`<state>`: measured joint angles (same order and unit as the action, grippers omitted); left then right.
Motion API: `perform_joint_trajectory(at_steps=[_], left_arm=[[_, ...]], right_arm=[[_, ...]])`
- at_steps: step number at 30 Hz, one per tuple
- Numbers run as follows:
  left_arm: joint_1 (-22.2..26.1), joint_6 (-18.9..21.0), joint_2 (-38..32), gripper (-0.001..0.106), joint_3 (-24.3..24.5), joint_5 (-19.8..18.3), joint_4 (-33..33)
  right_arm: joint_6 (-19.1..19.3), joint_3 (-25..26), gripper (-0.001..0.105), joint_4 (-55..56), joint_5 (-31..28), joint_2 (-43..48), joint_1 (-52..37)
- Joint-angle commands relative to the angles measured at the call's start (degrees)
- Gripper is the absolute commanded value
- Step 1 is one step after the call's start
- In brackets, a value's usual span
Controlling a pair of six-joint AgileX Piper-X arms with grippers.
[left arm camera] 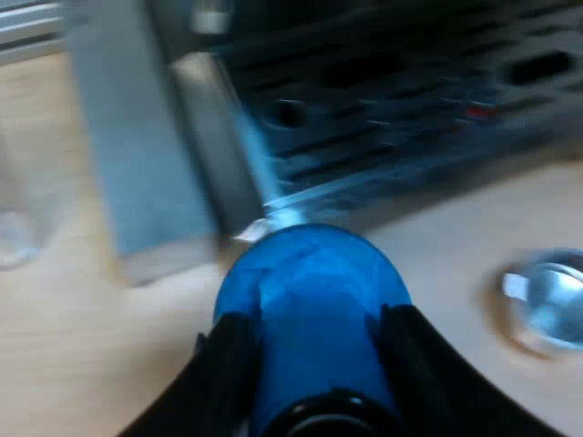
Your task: Grind coffee beans and then tamp
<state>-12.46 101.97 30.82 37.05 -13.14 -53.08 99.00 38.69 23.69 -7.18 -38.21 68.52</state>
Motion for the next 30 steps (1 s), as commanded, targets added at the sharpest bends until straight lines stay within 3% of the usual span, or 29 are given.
perform_joint_trajectory(at_steps=[1,8,13,19,21,25,30], left_arm=[[-2.92,1.15,-1.41,0.0,1.26,-2.1,-2.26],[-10.85,1.15,-1.53,0.0,2.12,-3.87,-1.86],[-16.07,1.15,-1.53,0.0,2.12,-3.87,-2.1],[-17.87,1.15,0.16,0.0,2.12,-4.16,-2.1],[-17.86,1.15,1.58,0.0,2.12,-6.06,-2.1],[-19.06,1.15,4.17,0.0,2.12,-6.43,-0.89],[-22.65,1.15,7.28,0.0,2.12,-6.69,0.6]], right_arm=[[-0.31,0.46,0.07,2.31,-0.14,0.26,-0.24],[-0.1,-3.11,0.07,1.77,-7.78,0.4,-0.24],[-0.23,-7.25,0.07,-0.69,-7.56,0.4,-0.24],[-0.23,-15.02,0.07,-13.66,-7.56,0.19,-0.24],[-0.23,-16.65,0.07,-15.52,-7.56,0.2,-0.24],[-3.03,-19.95,0.07,-17.85,-7.56,0.2,-0.24],[-3.28,-22.5,0.07,-19.3,-7.56,0.2,-0.24]])
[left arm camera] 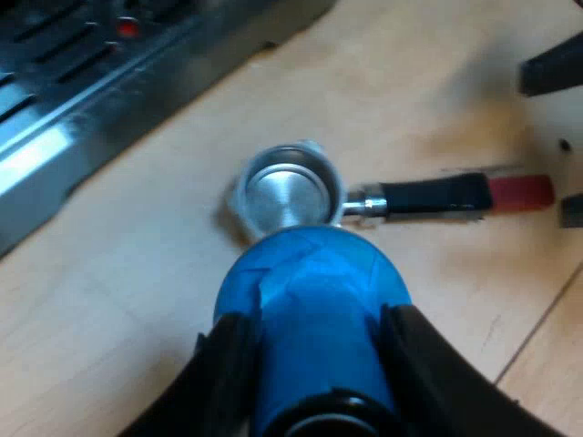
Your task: Grind coffee beans and then tamp
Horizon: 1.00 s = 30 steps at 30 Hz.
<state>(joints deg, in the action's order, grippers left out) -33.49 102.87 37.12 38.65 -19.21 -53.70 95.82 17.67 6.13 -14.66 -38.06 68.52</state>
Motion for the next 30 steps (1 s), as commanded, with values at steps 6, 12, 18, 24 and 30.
perform_joint_trajectory(at_steps=[6,12,18,24,30], left_arm=[[-6.23,0.26,8.74,0.0,0.52,-0.62,2.79],[-9.85,0.26,14.52,0.0,2.59,-0.62,7.12],[-11.68,0.16,21.51,0.0,7.16,0.36,7.82],[-11.66,-0.26,28.91,0.0,9.17,2.33,7.82],[-11.66,-1.56,32.42,0.0,9.17,6.52,7.82]], right_arm=[[-0.11,-4.35,0.07,-4.4,-0.09,0.05,-0.24],[-0.11,-4.37,0.07,-4.2,-0.09,0.05,-0.24],[-0.11,-4.37,0.07,-4.2,-0.09,0.05,-0.24],[-0.11,-4.37,0.07,-4.2,-0.09,0.05,-0.24],[-0.11,-4.37,0.07,-4.2,-0.09,0.05,-0.24]])
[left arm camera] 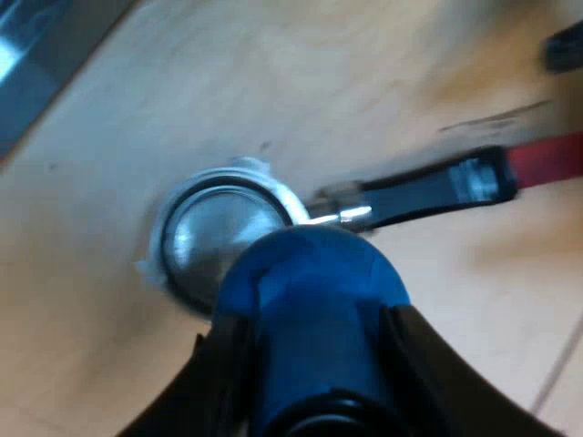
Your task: Grind coffee beans and then tamp
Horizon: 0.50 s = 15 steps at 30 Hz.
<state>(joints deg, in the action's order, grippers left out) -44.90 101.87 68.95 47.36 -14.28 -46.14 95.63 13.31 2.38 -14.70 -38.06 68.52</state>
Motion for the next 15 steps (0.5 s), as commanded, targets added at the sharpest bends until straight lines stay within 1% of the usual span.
perform_joint_trajectory(at_steps=[1,11,15], left_arm=[[-0.26,-0.55,0.96,0.0,0.46,1.99,0.6],[-0.26,-0.55,2.12,0.0,0.46,1.98,3.87],[-0.26,-1.55,2.12,0.0,0.46,1.59,4.18]], right_arm=[[0.08,-0.01,0.07,-0.45,-0.05,0.05,-0.24],[0.08,-0.01,0.07,-0.45,-0.05,0.05,-0.24],[0.08,-0.01,0.07,-0.45,-0.05,0.05,-0.24]])
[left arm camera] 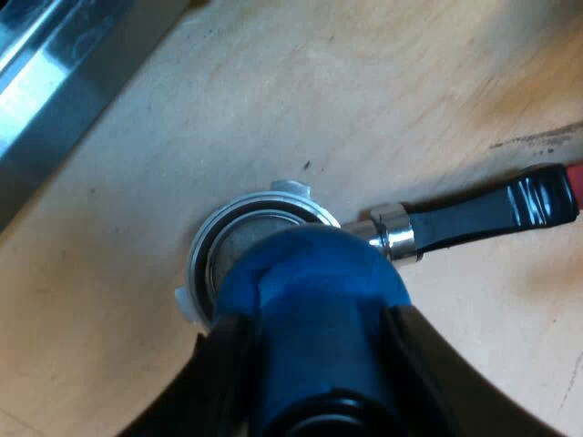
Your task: Grind coffee beans and then tamp
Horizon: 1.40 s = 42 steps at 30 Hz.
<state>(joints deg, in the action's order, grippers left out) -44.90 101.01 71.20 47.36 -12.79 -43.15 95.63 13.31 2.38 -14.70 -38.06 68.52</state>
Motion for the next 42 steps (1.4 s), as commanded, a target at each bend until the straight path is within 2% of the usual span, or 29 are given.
perform_joint_trajectory(at_steps=[1,6,27,37,42], left_arm=[[-0.26,-0.71,-0.13,0.0,0.46,0.1,1.22],[-0.26,-1.01,0.07,0.0,0.46,0.1,1.11],[-0.26,-1.01,9.37,0.0,0.46,0.1,3.2],[-0.26,-1.01,10.61,0.0,0.46,0.1,4.4],[-0.26,-3.94,13.68,0.0,0.46,0.23,3.47]], right_arm=[[0.08,-0.01,0.07,-0.45,-0.05,0.05,-0.24],[0.08,-0.01,0.07,-0.45,-0.05,0.05,-0.24],[0.08,-0.01,0.07,-0.45,-0.05,0.05,-0.24],[0.08,-0.01,0.07,-0.45,-0.05,0.05,-0.24],[0.08,-0.01,0.07,-0.45,-0.05,0.05,-0.24]])
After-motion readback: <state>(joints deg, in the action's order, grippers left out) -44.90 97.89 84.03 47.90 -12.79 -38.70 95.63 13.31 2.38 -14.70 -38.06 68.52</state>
